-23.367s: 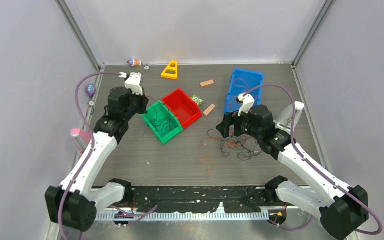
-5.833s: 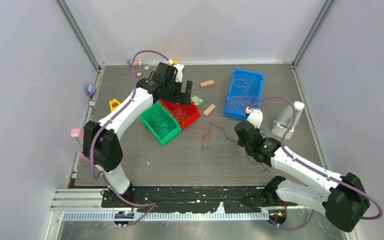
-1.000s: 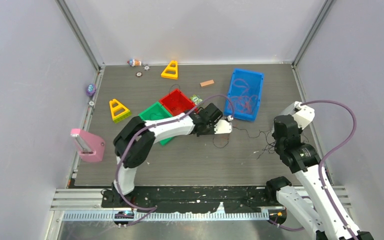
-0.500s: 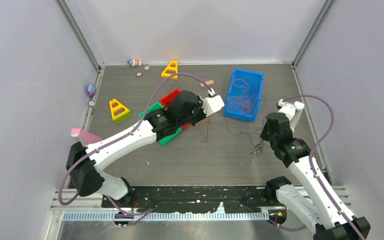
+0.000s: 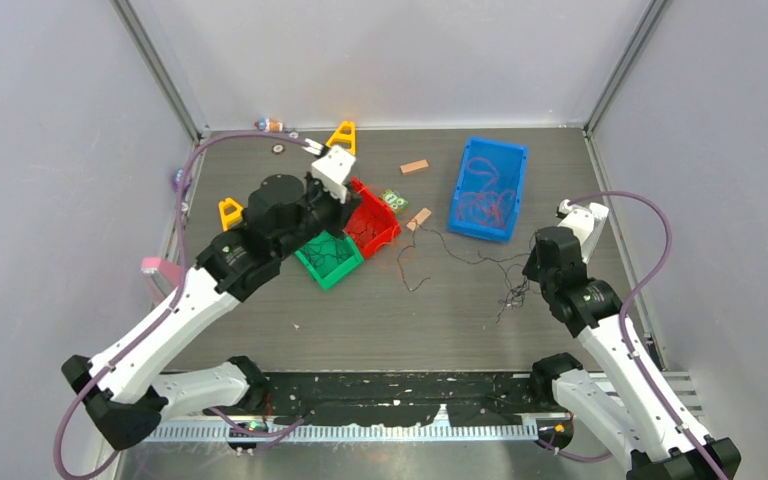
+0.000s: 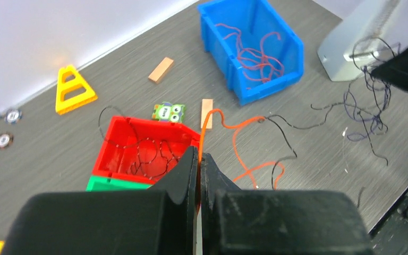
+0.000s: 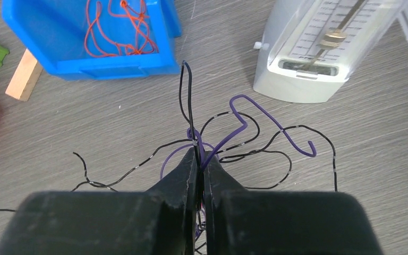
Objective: Untangle the cables
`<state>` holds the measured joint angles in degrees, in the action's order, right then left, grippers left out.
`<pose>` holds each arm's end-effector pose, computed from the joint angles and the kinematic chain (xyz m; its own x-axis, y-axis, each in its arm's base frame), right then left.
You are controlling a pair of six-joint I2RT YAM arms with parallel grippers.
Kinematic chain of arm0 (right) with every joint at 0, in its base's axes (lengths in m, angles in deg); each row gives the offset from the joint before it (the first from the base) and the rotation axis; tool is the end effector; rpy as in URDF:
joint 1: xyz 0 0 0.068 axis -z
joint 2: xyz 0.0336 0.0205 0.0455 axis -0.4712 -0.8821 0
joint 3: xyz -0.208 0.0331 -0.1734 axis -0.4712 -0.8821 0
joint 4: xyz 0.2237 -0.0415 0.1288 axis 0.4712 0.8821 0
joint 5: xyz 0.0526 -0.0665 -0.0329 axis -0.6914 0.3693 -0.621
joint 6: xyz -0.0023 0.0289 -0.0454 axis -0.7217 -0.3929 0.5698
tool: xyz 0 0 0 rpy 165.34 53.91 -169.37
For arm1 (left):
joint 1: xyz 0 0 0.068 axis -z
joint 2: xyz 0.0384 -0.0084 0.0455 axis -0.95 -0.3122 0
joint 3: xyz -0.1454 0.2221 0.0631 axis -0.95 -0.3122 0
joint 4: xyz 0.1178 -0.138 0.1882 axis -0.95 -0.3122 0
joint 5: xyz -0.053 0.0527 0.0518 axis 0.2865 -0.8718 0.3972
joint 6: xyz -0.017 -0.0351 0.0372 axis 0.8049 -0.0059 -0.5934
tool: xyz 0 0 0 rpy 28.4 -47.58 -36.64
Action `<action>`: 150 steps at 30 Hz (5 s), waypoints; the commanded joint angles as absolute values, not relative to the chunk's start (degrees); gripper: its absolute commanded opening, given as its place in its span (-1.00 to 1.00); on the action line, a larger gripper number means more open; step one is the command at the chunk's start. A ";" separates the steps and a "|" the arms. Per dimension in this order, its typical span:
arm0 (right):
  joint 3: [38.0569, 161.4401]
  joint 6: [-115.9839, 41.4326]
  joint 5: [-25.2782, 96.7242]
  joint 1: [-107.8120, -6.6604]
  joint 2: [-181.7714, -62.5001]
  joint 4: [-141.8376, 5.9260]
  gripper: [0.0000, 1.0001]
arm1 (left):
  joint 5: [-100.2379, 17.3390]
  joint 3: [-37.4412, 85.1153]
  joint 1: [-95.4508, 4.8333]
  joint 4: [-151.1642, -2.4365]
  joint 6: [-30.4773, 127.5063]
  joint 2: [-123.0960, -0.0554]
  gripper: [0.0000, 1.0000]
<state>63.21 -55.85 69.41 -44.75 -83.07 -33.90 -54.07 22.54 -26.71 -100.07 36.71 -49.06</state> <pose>0.1535 0.0296 0.2730 -0.4952 0.2540 -0.8308 0.3192 0.9426 0.0979 0.1717 -0.1684 0.4170 -0.1584 0.1645 -0.9736 0.6547 0.7556 0.0212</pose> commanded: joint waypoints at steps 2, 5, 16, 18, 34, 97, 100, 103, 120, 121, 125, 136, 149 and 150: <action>62.00 -50.55 59.85 -44.54 -84.00 -38.92 -0.89 | -57.14 20.55 -31.38 -103.52 47.24 -43.65 -1.00; 61.41 -46.90 45.86 -44.59 -85.71 -41.17 -0.89 | -55.81 20.27 -32.08 -103.58 47.71 -42.52 -1.00; 61.52 -46.01 27.04 -46.91 -90.54 -47.81 0.26 | -41.00 23.12 -32.47 -103.95 49.68 -46.21 -1.00; 61.84 -45.43 27.67 -46.92 -88.70 -48.37 0.50 | -37.86 24.07 -32.52 -104.66 49.80 -48.04 -1.00; 59.07 -49.29 9.24 -47.12 -79.76 -73.55 0.91 | -23.80 25.48 -32.94 -97.86 55.58 -53.70 -1.00; 76.28 -45.77 54.43 -69.30 -89.01 -71.07 -0.89 | -37.61 -11.16 -40.17 -78.04 61.11 -36.83 0.99; 79.22 -46.35 54.53 -69.16 -90.45 -70.11 -0.89 | -36.61 -15.31 -40.04 -71.72 61.10 -36.98 0.99; 83.26 -46.78 55.19 -69.06 -92.10 -69.02 -0.89 | -35.87 -18.65 -39.58 -65.59 60.87 -37.80 0.98; 90.77 -48.81 57.82 -68.25 -96.84 -67.35 -0.90 | -34.79 -20.61 -28.98 -33.85 55.36 -57.91 0.74; 91.05 -48.91 57.80 -68.26 -96.86 -67.29 -0.90 | -34.49 -19.54 -28.49 -32.65 55.25 -59.73 0.71; 91.72 -49.74 57.57 -67.99 -96.26 -67.11 -0.90 | -34.97 -18.22 -25.86 -21.79 54.63 -67.16 0.64; 92.57 -51.24 56.66 -67.30 -95.73 -68.22 -0.89 | -35.38 -10.29 -21.34 -5.69 58.45 -83.24 -0.34; 100.02 -37.54 70.18 -60.33 -90.35 -62.79 -0.89 | -39.32 -28.34 -31.60 -16.70 67.21 -71.52 -1.00; 100.74 -35.57 71.73 -60.16 -90.27 -62.52 -0.89 | -39.62 -29.83 -31.98 -19.05 66.57 -69.48 -1.00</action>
